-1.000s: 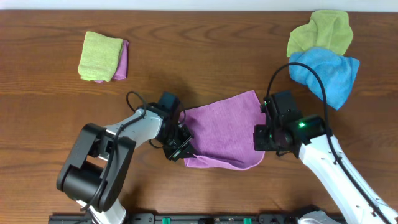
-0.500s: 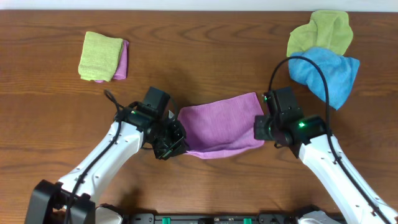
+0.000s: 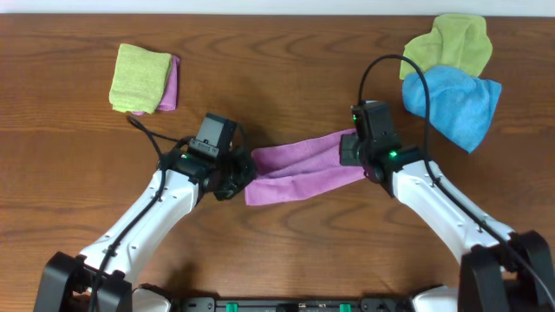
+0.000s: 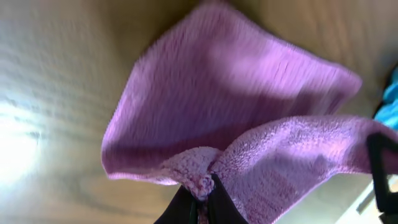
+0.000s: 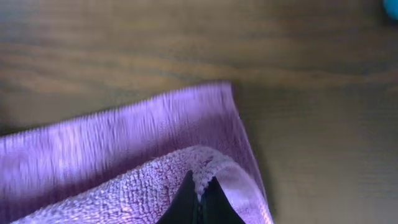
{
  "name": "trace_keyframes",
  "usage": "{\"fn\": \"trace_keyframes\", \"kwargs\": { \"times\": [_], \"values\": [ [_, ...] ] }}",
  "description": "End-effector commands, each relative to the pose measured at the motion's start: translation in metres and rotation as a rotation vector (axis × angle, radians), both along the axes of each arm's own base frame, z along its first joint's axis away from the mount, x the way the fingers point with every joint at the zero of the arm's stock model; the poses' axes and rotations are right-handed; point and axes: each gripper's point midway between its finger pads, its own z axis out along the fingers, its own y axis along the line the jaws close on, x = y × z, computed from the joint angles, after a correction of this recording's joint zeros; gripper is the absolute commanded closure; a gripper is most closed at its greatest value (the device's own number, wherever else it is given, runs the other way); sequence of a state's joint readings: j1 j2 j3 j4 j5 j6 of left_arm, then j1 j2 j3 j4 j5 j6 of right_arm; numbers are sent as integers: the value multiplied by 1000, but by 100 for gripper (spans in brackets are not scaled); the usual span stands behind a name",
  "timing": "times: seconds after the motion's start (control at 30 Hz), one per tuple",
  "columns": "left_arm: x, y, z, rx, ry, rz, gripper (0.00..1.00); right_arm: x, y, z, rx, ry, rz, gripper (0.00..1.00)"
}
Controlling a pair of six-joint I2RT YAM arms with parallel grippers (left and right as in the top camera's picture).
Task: Fold the cloth
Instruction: 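Fold the pink cloth over with both grippers into a long strip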
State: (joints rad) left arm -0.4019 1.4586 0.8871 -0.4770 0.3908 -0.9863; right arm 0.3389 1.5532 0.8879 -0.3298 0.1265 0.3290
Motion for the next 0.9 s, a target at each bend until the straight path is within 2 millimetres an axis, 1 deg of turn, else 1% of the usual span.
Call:
{"fn": "trace_keyframes", "kwargs": {
  "times": [0.0, 0.07, 0.17, 0.27, 0.4, 0.5, 0.63, 0.73, 0.87],
  "values": [
    [20, 10, 0, 59, -54, 56, 94, 9, -4, -3, -39, -28, -7, 98],
    [25, 7, -10, 60, -47, 55, 94, 14, -3, -7, -47, -37, 2, 99],
    [33, 4, -32, 69, -25, 53, 94, 19, -1, -16, -59, -37, 14, 98],
    [39, 4, -40, 71, -24, 60, 94, 24, 0, -26, -72, -38, 27, 98],
    [41, 8, -52, 88, -8, 67, 94, 25, -6, -37, -108, -24, 8, 99],
    [41, 11, -60, 111, 4, 68, 94, 26, -10, -38, -136, -26, 11, 98],
    [47, 11, -62, 118, -20, 61, 94, 30, -18, -34, -173, -53, -20, 98],
    [52, 9, -59, 110, -46, 63, 94, 35, -16, -31, -165, -75, -21, 99],
    [62, 6, -51, 99, -77, 58, 94, 37, -16, -29, -161, -88, -23, 98]
  ]
}}
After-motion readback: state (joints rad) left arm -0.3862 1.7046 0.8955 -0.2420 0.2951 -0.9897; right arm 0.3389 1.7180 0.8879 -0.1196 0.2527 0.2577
